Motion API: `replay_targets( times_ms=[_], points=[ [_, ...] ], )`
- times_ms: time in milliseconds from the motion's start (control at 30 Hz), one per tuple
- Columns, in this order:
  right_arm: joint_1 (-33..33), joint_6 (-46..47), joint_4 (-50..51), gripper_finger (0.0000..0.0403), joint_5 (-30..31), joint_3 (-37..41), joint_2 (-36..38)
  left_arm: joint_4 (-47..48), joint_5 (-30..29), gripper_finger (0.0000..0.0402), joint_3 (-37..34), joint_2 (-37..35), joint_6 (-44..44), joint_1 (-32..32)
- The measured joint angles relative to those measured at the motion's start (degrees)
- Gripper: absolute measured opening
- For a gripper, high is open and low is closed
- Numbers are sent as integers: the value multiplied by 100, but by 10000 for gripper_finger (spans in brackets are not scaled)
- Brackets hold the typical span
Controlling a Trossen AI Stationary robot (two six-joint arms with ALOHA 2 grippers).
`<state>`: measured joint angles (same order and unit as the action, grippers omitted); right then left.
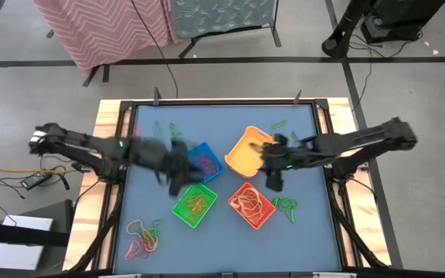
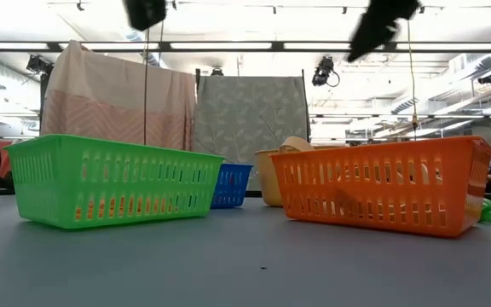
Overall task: Sort rubber bands into baskets
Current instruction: Put the orange rubber band into the green bin
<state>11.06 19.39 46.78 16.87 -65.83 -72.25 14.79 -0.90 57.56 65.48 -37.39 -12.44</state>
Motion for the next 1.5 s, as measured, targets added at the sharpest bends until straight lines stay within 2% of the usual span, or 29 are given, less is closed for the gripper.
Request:
replay_targets(
  times_ms=[67,200,367,533,600,700,900,1000,1267,1500],
  points=[
    [1,445,-5,217,-4,408,518,329,-272,213,0,254,-328,-586],
    [64,1245,-407,216,-24,1167,1344,1242,-247,209,0,756,-894,-1540],
    [119,1679,-1196,216,-27,1969,1848,2556,493,207,-2,1402,-1124,-2540],
    [119,1906,-1744,216,-320,2395,1852,2952,1468,207,-2,1906,-1143,-3352],
    [119,1948,-1867,216,-454,2441,1777,2905,1694,207,-2,1991,-1685,-3569],
    [119,1949,-1900,216,-587,2451,1646,2556,1723,207,2,2010,-2927,-3775],
    [119,1936,-2132,216,-608,2451,1396,2529,1854,206,-184,2007,-5749,-4087],
    [119,1920,-2249,216,-612,2451,1282,2386,1861,206,-292,2007,-6682,-4273],
    [119,1911,-2527,216,-650,2451,1104,2192,1877,206,-676,1991,-7802,-4535],
    [119,1913,-2701,216,-660,2451,1097,2213,1704,206,-791,2014,-7866,-4525]
  ],
)
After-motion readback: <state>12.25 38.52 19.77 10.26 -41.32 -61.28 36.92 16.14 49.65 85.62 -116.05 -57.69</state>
